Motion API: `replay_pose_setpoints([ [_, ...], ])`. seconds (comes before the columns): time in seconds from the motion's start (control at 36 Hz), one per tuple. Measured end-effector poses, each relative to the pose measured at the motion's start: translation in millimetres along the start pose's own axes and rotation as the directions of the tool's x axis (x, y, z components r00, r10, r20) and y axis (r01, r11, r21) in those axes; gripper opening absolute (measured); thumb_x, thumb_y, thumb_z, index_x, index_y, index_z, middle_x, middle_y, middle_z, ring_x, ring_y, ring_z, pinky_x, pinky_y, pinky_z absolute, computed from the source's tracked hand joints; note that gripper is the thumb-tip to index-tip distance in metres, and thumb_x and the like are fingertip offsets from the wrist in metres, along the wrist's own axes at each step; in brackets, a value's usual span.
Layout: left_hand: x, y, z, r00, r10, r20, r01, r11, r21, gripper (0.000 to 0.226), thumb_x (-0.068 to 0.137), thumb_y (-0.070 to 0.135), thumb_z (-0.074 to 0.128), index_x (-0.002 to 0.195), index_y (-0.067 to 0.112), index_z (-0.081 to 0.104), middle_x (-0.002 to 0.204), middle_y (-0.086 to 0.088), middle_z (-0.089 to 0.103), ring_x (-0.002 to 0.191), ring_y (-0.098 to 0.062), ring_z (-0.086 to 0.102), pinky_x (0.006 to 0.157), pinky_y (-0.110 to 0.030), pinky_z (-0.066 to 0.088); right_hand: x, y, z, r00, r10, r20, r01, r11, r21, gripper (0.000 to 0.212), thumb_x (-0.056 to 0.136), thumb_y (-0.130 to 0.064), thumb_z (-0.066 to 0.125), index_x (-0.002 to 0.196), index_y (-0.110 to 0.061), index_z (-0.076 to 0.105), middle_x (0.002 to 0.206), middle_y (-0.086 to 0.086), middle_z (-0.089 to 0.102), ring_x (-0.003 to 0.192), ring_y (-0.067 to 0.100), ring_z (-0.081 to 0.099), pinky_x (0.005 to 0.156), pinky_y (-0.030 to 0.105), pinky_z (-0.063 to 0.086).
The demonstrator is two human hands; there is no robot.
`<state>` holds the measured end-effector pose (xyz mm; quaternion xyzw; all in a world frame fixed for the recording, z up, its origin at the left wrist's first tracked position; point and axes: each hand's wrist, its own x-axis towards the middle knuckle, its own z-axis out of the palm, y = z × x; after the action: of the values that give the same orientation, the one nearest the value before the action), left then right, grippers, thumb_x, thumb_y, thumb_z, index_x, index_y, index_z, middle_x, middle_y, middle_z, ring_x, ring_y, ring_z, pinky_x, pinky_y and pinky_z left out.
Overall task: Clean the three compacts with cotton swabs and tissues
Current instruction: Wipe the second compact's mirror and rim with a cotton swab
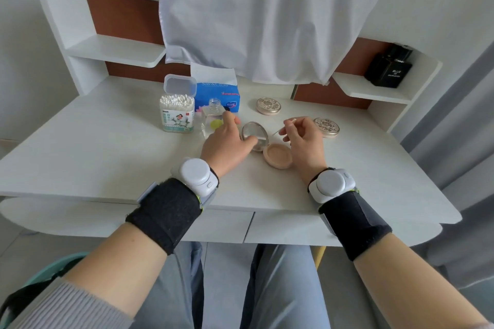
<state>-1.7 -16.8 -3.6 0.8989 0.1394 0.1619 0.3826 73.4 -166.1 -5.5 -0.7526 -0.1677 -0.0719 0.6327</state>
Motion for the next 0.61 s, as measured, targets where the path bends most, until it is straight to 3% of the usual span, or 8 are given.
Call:
replay_pose_setpoints([
  [0.08, 0, -1, 0, 0.995, 0.037, 0.090, -0.046, 0.994, 0.102, 0.077, 0.082, 0.047, 0.061, 0.142, 0.021, 0.022, 0.125, -0.007, 0.057, 0.112, -0.030, 0.055, 0.089, -0.037, 0.043, 0, -1, 1, 1.000, -0.003, 0.013, 0.003, 1.000, -0.027, 0.014, 0.095, -0.013, 0.053, 0.082, -0.016, 0.051, 0.072, -0.002, 0.062, 0.065, 0.011, 0.055, 0.065, 0.018, 0.046],
  [0.19, 1, 2, 3, 0.986, 0.104, 0.134, -0.133, 0.965, 0.225, 0.094, 0.078, 0.049, 0.062, 0.151, 0.024, 0.009, 0.146, -0.001, 0.043, 0.125, -0.025, 0.049, 0.093, -0.035, 0.040, 3, -1, 5, 1.000, -0.010, 0.028, 0.013, 0.994, -0.104, 0.013, 0.095, -0.017, 0.053, 0.082, -0.017, 0.051, 0.069, -0.004, 0.063, 0.064, 0.011, 0.055, 0.069, 0.031, 0.047],
  [0.42, 6, -4, 5, 0.985, 0.146, 0.097, -0.166, 0.950, 0.265, 0.089, 0.078, 0.045, 0.062, 0.151, 0.027, 0.014, 0.137, -0.002, 0.052, 0.119, -0.024, 0.053, 0.084, -0.032, 0.040, 6, -4, 9, 0.999, -0.022, 0.045, 0.030, 0.979, -0.201, 0.022, 0.094, -0.017, 0.053, 0.074, -0.024, 0.047, 0.067, -0.004, 0.061, 0.065, 0.015, 0.054, 0.063, 0.020, 0.042],
  [0.61, 10, -10, 8, 0.985, 0.172, 0.032, -0.175, 0.952, 0.250, 0.079, 0.079, 0.046, 0.064, 0.146, 0.029, 0.026, 0.122, -0.002, 0.062, 0.111, -0.026, 0.058, 0.078, -0.031, 0.042, 11, -2, 14, 0.998, -0.007, 0.056, 0.020, 0.971, -0.237, 0.022, 0.092, -0.015, 0.054, 0.072, -0.023, 0.049, 0.062, -0.004, 0.058, 0.066, 0.019, 0.055, 0.071, 0.038, 0.046],
])
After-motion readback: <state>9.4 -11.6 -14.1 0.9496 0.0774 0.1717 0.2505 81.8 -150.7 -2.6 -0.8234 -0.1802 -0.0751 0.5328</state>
